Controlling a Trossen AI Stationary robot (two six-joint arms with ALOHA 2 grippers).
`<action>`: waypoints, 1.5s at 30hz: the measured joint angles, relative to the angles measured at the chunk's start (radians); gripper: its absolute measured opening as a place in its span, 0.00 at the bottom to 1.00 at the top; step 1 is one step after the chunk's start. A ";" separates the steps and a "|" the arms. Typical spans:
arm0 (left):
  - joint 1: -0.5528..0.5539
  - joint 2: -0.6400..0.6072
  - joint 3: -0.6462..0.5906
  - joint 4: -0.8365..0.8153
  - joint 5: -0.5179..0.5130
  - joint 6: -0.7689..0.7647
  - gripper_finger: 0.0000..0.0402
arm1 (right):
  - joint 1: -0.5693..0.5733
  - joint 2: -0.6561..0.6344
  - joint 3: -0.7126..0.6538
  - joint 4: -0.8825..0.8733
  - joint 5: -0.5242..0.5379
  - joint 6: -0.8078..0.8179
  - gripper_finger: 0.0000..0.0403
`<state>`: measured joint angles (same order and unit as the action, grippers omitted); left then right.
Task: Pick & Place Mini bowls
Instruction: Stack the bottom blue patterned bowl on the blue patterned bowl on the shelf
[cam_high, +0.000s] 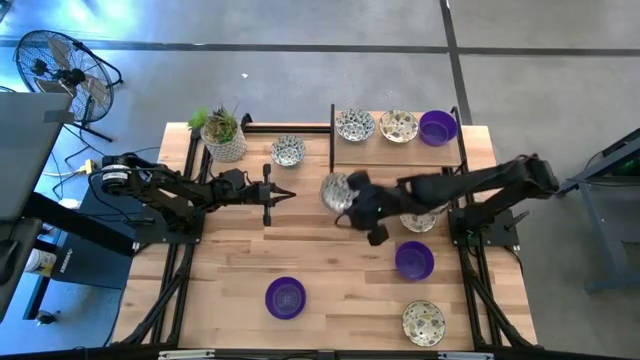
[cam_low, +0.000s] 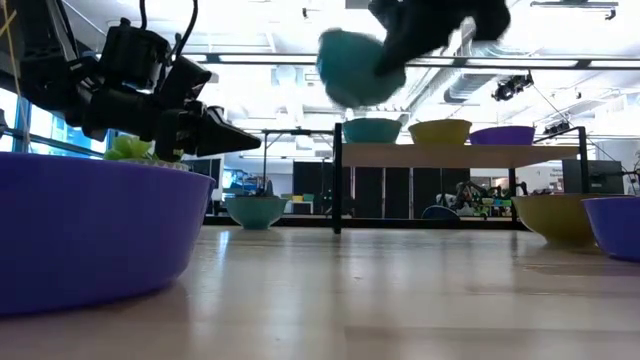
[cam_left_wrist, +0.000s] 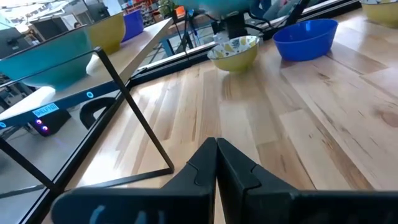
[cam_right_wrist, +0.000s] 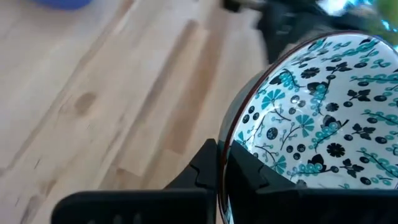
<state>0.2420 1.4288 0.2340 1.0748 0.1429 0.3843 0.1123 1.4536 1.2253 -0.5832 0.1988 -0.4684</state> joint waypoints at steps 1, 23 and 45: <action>0.000 0.000 0.000 0.000 0.000 0.000 0.00 | -0.015 -0.005 0.044 -0.051 0.001 0.018 0.01; 0.000 0.000 0.000 0.014 0.027 -0.015 0.00 | -0.498 0.232 0.539 -0.527 -0.003 -0.110 0.02; 0.000 0.000 0.000 0.008 0.026 -0.020 0.00 | -0.606 0.282 0.540 -0.526 -0.098 -0.248 0.02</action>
<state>0.2420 1.4284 0.2340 1.0825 0.1692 0.3641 -0.4934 1.7358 1.7652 -1.1090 0.1004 -0.7169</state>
